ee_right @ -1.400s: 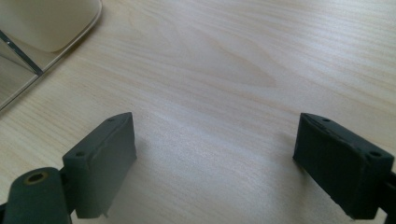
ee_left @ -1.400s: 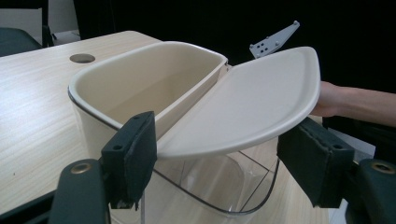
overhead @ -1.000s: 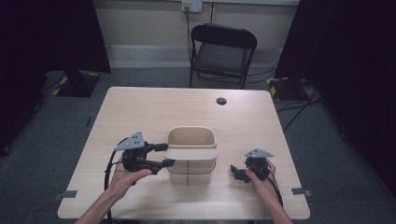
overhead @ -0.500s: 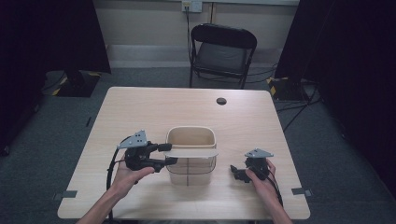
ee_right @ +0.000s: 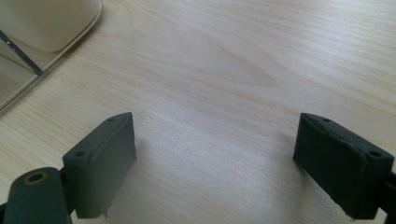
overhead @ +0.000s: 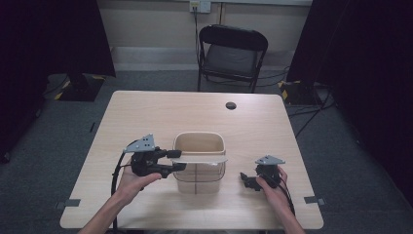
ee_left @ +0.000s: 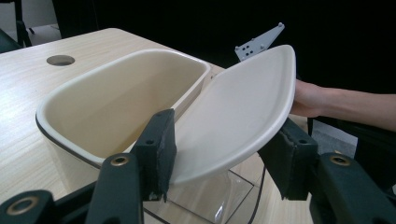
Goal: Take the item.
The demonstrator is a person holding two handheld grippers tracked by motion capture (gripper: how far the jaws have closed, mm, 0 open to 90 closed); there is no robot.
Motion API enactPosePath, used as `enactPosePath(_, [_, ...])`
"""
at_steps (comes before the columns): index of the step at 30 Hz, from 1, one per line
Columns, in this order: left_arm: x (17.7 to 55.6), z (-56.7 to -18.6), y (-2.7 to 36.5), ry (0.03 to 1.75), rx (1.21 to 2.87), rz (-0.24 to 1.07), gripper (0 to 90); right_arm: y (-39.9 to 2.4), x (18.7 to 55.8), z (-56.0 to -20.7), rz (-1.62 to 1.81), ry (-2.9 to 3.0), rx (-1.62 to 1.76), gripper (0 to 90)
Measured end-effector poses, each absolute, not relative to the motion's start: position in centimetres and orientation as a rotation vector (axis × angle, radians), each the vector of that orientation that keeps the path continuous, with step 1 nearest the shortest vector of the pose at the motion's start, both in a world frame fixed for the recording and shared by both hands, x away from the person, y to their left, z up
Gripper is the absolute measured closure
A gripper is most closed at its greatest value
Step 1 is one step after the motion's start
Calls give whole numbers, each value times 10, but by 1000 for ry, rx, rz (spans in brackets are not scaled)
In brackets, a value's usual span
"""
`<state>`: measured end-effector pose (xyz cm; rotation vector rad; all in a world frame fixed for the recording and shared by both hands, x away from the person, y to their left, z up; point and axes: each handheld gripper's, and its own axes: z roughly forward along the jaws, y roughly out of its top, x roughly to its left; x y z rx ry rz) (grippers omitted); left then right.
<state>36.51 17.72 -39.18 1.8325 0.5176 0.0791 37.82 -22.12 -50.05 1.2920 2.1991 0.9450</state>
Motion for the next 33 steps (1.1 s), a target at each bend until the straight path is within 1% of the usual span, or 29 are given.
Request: enactPosePath(33, [373,-387,180,515,1844,62,547,-221,378,-501,945,2199,1292,121])
